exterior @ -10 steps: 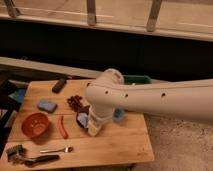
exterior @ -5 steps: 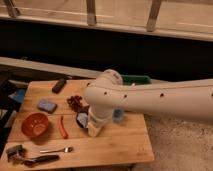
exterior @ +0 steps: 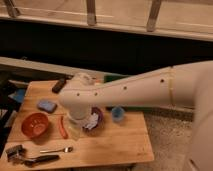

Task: Place fork in red bowl

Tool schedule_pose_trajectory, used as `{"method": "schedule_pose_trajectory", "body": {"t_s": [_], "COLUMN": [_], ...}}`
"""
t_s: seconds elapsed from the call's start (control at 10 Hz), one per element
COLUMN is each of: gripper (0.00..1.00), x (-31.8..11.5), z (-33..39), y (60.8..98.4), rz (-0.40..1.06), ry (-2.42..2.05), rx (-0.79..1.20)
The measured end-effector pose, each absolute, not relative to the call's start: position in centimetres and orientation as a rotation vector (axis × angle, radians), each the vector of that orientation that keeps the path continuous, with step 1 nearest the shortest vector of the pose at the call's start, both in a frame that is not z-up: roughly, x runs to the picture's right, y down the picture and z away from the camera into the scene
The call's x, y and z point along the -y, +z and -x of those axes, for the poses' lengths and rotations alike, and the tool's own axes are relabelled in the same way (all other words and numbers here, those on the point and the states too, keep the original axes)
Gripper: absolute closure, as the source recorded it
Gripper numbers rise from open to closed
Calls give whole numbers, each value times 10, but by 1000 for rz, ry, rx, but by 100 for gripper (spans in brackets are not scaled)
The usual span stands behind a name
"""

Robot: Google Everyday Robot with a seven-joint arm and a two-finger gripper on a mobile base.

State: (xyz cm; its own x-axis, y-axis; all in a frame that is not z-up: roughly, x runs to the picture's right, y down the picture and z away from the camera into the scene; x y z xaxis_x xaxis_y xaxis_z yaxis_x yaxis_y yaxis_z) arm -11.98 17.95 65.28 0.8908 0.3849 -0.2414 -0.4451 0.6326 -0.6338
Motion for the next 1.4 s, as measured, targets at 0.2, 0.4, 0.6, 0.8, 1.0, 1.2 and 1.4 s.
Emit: {"method": "schedule_pose_trajectory", "body": {"t_s": [0.2, 0.4, 0.6, 0.8, 1.0, 1.2, 1.4], "gripper": [36, 36, 36, 36, 36, 36, 36], "x": [-190, -204, -208, -208, -208, -213, -226], "z": [171, 208, 216, 216, 216, 223, 238], "y": [663, 669, 669, 669, 670, 680, 708], "rz": [779, 820, 831, 831, 833, 847, 863], "ry": [380, 294, 278, 280, 278, 261, 235], "rx": [-49, 7, 25, 26, 25, 19, 16]}}
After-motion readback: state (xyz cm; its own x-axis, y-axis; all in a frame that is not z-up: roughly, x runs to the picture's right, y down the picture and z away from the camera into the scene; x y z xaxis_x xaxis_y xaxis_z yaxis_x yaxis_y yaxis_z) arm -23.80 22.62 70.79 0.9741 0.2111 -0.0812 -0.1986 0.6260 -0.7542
